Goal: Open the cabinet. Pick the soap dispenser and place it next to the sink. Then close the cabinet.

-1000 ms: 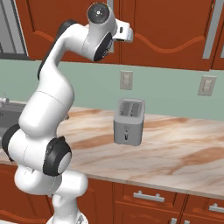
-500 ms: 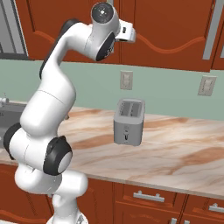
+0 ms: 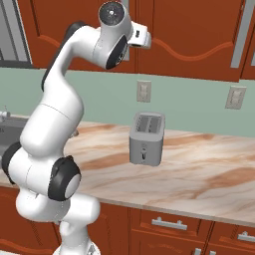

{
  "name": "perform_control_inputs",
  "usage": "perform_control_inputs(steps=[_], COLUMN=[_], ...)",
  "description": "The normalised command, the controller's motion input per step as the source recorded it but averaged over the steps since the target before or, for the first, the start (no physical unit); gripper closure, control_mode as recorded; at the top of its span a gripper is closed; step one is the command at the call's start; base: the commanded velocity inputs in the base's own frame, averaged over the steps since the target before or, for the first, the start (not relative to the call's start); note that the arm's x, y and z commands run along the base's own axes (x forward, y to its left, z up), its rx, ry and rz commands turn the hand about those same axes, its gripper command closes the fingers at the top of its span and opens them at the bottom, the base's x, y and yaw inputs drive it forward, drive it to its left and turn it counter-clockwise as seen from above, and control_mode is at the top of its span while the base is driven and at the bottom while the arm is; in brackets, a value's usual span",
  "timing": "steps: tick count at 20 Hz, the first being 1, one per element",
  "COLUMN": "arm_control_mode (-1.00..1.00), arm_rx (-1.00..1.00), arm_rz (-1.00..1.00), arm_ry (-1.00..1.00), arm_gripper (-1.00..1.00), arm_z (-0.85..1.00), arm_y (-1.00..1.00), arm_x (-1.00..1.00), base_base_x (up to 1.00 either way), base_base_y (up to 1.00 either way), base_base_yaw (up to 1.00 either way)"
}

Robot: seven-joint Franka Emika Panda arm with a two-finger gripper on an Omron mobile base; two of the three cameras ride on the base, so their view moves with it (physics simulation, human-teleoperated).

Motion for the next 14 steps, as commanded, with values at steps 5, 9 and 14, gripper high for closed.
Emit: perform_control_inputs(steps=[5,9,14], arm_control_mode=[-1.00,-1.00,-1.00], arm_rx=[0.00,0.00,0.00], arm_rz=[0.00,0.00,0.00], arm_ry=[0.00,0.00,0.00], arm_gripper=[1.00,1.00,1.00], arm_z=[0.00,0.00,0.01], arm_y=[0.15,0.12,0.11], arm_x=[-0.32,-0.41,-0.48], base_base_x=[0.00,0.00,0.00], base_base_y=[0.00,0.00,0.00], base_base_yaw=[0.00,0.00,0.00])
